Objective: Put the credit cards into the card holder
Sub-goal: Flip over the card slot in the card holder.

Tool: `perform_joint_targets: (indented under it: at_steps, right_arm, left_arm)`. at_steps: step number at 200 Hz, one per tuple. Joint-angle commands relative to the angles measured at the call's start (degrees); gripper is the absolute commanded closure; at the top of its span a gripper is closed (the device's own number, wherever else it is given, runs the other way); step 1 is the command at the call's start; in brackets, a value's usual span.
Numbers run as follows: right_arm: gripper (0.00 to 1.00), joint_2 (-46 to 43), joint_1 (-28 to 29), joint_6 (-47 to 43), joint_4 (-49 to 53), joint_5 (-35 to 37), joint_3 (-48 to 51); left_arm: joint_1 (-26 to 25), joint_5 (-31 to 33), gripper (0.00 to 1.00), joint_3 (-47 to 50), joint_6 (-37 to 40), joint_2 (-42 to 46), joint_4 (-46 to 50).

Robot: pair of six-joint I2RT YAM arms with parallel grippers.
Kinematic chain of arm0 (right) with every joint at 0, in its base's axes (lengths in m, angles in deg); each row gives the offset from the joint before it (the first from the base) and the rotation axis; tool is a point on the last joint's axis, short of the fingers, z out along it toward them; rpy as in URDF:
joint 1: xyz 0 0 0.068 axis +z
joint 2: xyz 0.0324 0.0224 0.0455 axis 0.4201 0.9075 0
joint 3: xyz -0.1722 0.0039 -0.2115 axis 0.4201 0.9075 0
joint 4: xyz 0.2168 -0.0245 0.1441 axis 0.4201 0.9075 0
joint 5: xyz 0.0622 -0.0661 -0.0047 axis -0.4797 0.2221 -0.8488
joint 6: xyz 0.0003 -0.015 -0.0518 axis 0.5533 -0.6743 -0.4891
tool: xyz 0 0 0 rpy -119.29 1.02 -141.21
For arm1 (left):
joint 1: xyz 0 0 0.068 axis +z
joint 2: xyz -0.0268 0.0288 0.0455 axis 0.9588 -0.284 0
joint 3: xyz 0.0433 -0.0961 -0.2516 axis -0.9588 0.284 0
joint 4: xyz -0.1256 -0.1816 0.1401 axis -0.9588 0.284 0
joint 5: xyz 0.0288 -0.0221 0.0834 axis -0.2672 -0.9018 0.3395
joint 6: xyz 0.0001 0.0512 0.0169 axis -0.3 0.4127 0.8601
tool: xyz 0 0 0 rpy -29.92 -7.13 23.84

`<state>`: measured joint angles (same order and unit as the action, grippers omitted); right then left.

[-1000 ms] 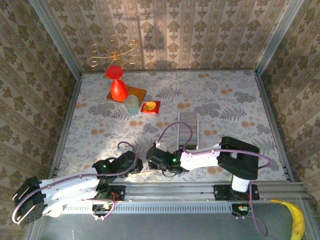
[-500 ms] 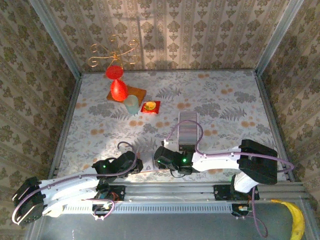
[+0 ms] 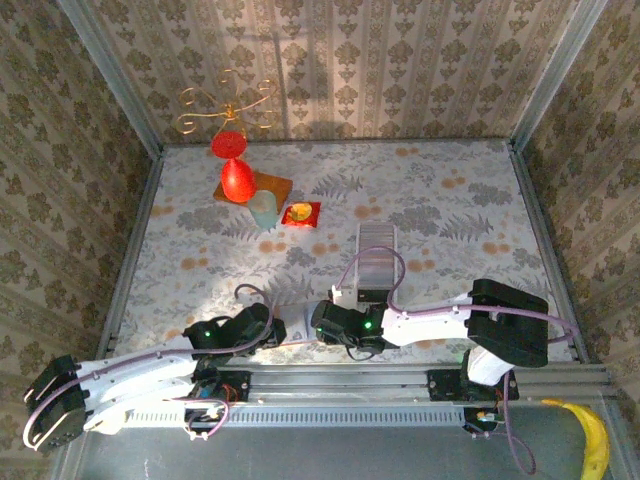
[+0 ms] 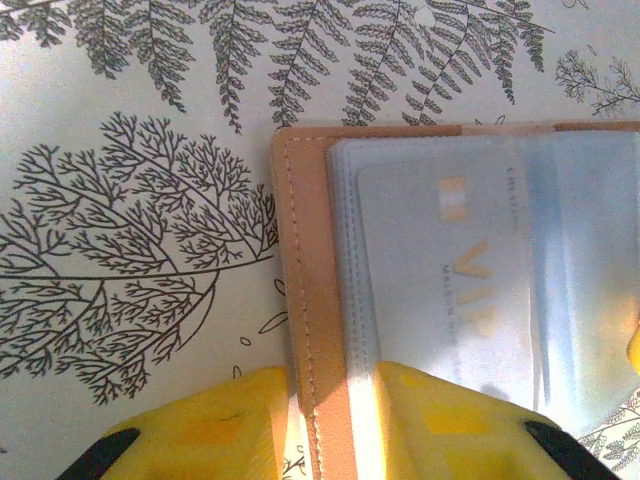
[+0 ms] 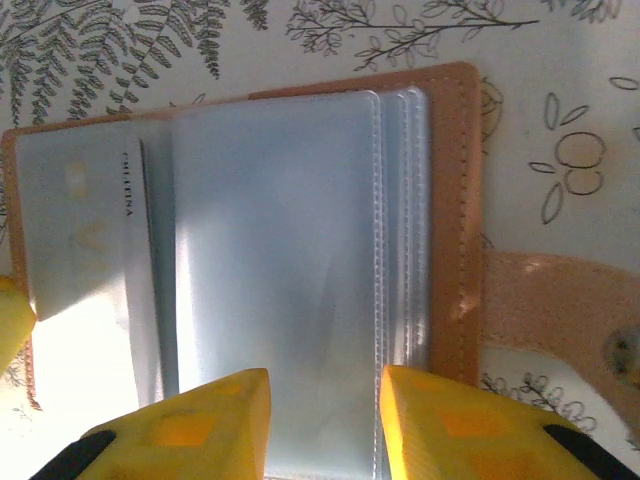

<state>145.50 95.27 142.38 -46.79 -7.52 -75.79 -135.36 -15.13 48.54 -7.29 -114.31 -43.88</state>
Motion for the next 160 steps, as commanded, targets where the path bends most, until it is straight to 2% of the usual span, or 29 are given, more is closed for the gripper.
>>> perform_joint_targets:
  at_steps: [1,47,160]
  right_arm:
    - [0.63,2.22,0.67,1.51,0.14,-0.02,-0.85]
    - [0.59,2.86,0.75,1.77,-3.38,-0.86,-1.73]
    - [0.57,2.50,0.76,3.37,-10.28,-2.25,-1.12]
  left_arm:
    - [-0.60,-1.15,0.71,1.29,-1.38,0.60,3.23]
    - [-0.64,-1.01,0.71,1.38,-1.42,1.22,3.57]
    - [-0.54,-0.14,0.68,1.03,-1.25,2.45,4.43]
